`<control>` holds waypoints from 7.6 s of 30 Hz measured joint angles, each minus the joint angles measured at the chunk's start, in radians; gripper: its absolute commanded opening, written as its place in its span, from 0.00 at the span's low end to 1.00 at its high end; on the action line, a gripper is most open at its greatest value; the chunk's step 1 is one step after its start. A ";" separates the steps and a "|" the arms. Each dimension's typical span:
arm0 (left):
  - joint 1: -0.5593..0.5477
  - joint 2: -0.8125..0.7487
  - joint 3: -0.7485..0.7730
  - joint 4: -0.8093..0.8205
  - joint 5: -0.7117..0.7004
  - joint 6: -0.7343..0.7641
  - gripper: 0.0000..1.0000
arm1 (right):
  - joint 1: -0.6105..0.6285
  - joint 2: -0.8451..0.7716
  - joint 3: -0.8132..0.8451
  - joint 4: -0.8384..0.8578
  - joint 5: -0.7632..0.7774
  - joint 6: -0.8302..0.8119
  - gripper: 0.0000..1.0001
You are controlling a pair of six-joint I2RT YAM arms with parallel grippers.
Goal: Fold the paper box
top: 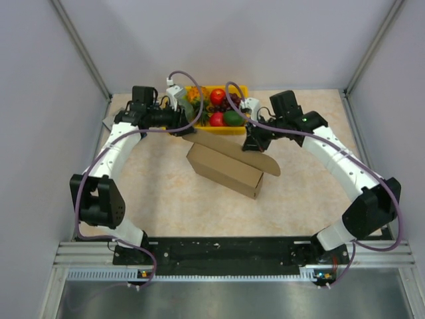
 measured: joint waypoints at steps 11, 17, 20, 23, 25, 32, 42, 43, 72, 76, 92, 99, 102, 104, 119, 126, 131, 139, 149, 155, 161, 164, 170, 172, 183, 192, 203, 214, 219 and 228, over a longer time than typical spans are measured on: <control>-0.003 -0.042 -0.024 0.009 -0.011 -0.042 0.15 | -0.004 0.016 0.023 0.004 0.000 0.001 0.00; -0.003 -0.058 -0.059 0.062 -0.042 -0.097 0.00 | -0.004 0.037 0.053 0.013 0.069 0.075 0.37; -0.003 -0.118 -0.155 0.159 -0.083 -0.164 0.00 | -0.011 0.055 0.076 0.019 0.140 0.169 0.62; -0.004 -0.169 -0.209 0.216 -0.121 -0.204 0.00 | -0.048 0.050 0.076 0.015 0.149 0.262 0.71; -0.005 -0.187 -0.223 0.228 -0.145 -0.219 0.00 | -0.107 0.037 0.071 0.012 0.120 0.301 0.72; -0.005 -0.187 -0.225 0.242 -0.180 -0.226 0.00 | -0.331 -0.049 -0.009 0.009 0.032 0.306 0.70; -0.005 -0.169 -0.206 0.240 -0.182 -0.217 0.00 | -0.364 -0.040 -0.056 0.016 -0.117 0.245 0.55; -0.005 -0.164 -0.203 0.240 -0.183 -0.217 0.00 | -0.365 -0.040 -0.069 0.015 -0.125 0.246 0.55; -0.024 -0.187 -0.246 0.309 -0.383 -0.486 0.00 | -0.180 -0.172 -0.163 0.052 0.309 0.728 0.00; -0.054 -0.242 -0.286 0.326 -0.489 -0.575 0.00 | -0.151 -0.172 -0.157 0.069 0.417 0.837 0.00; -0.182 -0.259 -0.338 0.449 -0.795 -0.648 0.00 | 0.027 -0.068 -0.046 0.098 0.874 0.910 0.00; -0.212 -0.259 -0.371 0.527 -0.876 -0.640 0.00 | 0.051 -0.100 -0.175 0.311 0.977 0.895 0.00; -0.220 -0.260 -0.399 0.585 -0.900 -0.629 0.00 | 0.063 -0.127 -0.246 0.409 1.009 0.875 0.00; -0.227 -0.261 -0.415 0.617 -0.915 -0.621 0.00 | 0.067 -0.139 -0.280 0.457 1.023 0.871 0.00; -0.287 -0.260 -0.415 0.615 -1.055 -0.639 0.00 | 0.076 -0.163 -0.392 0.655 1.046 0.787 0.00; -0.368 -0.260 -0.393 0.550 -1.232 -0.695 0.00 | 0.076 -0.169 -0.403 0.666 1.047 0.786 0.00; -0.404 -0.248 -0.377 0.526 -1.316 -0.723 0.00 | 0.076 -0.183 -0.423 0.683 1.044 0.790 0.00; -0.447 -0.245 -0.385 0.531 -1.412 -0.747 0.00 | 0.076 -0.185 -0.442 0.718 1.043 0.792 0.00; -0.461 -0.286 -0.516 0.703 -1.433 -0.727 0.00 | 0.076 -0.206 -0.525 0.843 1.035 0.737 0.00; -0.465 -0.294 -0.555 0.753 -1.432 -0.711 0.00 | 0.076 -0.216 -0.576 0.919 1.021 0.695 0.00; -0.468 -0.296 -0.581 0.773 -1.428 -0.706 0.00 | 0.076 -0.218 -0.619 0.993 1.007 0.659 0.00; -0.468 -0.296 -0.602 0.799 -1.431 -0.723 0.00 | 0.076 -0.228 -0.663 1.049 0.997 0.642 0.00; -0.471 -0.309 -0.657 0.863 -1.437 -0.768 0.00 | 0.076 -0.240 -0.703 1.087 0.978 0.612 0.49; -0.471 -0.308 -0.662 0.873 -1.439 -0.772 0.00 | 0.076 -0.249 -0.676 0.994 0.971 0.618 0.60; -0.473 -0.309 -0.679 0.880 -1.437 -0.781 0.00 | 0.057 -0.275 -0.056 0.192 0.722 0.742 0.65; -0.474 -0.331 -0.708 0.887 -1.437 -0.790 0.00 | 0.021 0.194 0.297 0.296 0.410 1.147 0.34; -0.481 -0.354 -0.711 0.841 -1.386 -0.744 0.44 | 0.006 0.189 -0.103 0.648 0.264 1.410 0.29; -0.416 -0.711 -0.705 0.351 -1.054 -0.817 0.66 | -0.002 0.124 -0.278 0.864 0.200 1.433 0.29; -0.130 -0.667 -0.597 0.318 -0.753 -0.937 0.69 | -0.004 0.098 -0.278 0.856 0.209 1.394 0.30; -0.045 -0.303 -0.453 0.420 -0.377 -1.076 0.79 | -0.004 0.097 -0.276 0.842 0.210 1.368 0.31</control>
